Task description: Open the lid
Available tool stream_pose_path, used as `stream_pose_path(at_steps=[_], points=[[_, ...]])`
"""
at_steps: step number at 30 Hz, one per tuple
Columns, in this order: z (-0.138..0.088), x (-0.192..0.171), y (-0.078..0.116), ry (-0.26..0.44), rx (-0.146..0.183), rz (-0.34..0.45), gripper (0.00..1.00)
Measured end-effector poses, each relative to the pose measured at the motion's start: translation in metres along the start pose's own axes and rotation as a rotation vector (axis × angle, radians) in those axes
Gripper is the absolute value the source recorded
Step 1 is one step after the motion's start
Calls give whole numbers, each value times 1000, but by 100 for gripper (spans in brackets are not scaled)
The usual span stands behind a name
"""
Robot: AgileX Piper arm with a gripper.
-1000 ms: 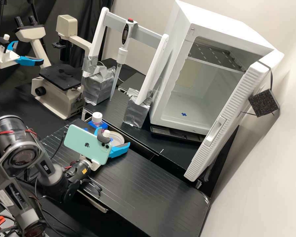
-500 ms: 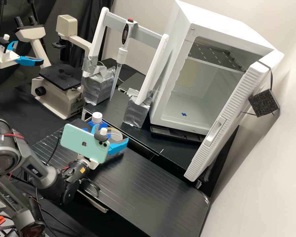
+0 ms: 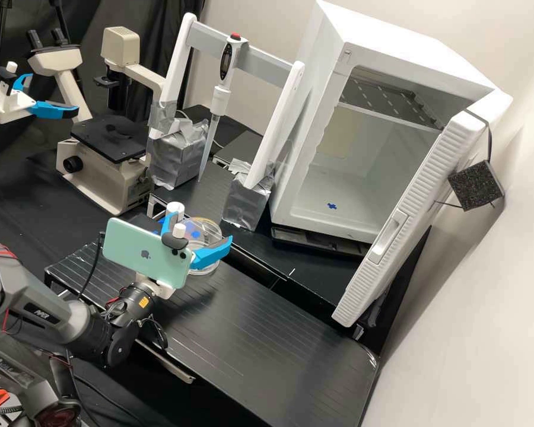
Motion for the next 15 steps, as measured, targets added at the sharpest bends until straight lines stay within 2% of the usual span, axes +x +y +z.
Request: stream_pose_path(at_steps=[3, 7, 11, 15], points=[[2, -1, 2, -14, 0, 11, 0], [6, -5, 9, -44, 21, 56, 0], [14, -8, 16, -99, 25, 107, 0], [27, -11, 22, -181, 54, 161, 0]])
